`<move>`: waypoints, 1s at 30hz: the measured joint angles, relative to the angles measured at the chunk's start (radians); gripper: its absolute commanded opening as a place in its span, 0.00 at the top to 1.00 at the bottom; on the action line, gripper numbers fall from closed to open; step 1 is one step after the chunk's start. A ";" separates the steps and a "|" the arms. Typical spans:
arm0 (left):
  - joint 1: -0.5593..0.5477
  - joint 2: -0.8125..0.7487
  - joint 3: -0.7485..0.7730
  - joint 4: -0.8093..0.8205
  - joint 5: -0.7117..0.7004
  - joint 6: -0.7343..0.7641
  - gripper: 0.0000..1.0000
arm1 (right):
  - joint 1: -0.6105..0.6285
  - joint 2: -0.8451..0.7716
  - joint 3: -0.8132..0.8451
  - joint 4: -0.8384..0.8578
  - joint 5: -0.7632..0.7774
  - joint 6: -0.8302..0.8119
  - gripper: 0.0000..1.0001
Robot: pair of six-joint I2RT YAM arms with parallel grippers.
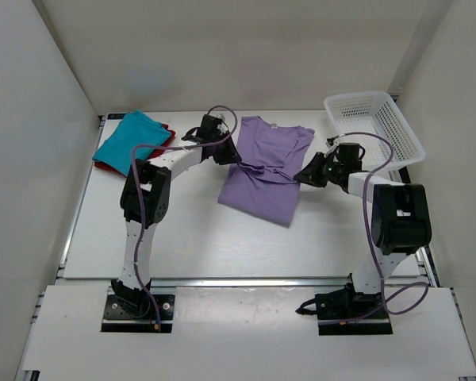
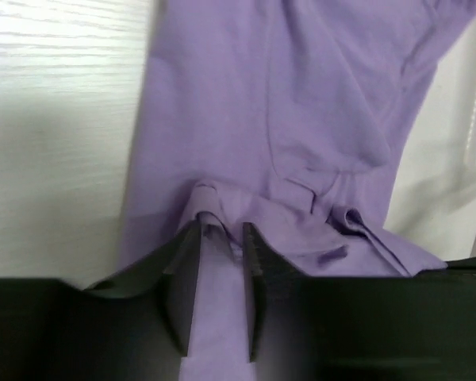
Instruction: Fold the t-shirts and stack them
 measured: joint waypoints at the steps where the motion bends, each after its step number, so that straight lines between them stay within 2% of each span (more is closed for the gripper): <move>1: 0.006 0.007 -0.002 0.001 -0.002 -0.003 0.55 | 0.000 0.019 0.018 0.003 -0.003 0.002 0.83; 3: 0.023 -0.004 -0.041 0.026 -0.005 -0.015 0.53 | 0.000 0.043 0.045 0.010 -0.010 0.002 0.73; 8: 0.082 -0.153 -0.293 0.136 -0.010 -0.034 0.45 | 0.011 0.033 0.082 0.003 0.019 -0.015 0.69; 13: 0.092 -0.386 -0.621 0.256 -0.029 -0.034 0.42 | 0.032 -0.132 -0.129 0.066 0.077 0.013 0.70; 16: 0.066 -0.432 -0.723 0.311 -0.027 -0.021 0.45 | 0.043 -0.169 -0.220 0.084 0.082 0.022 0.71; 21: 0.033 -0.409 -0.744 0.364 -0.015 0.003 0.46 | 0.035 -0.182 -0.325 0.124 0.079 0.031 0.71; 25: 0.014 -0.370 -0.688 0.365 -0.013 0.029 0.55 | 0.033 -0.191 -0.351 0.127 0.078 0.027 0.70; 30: 0.009 -0.324 -0.640 0.377 0.002 0.044 0.70 | 0.028 -0.202 -0.373 0.156 0.076 0.026 0.70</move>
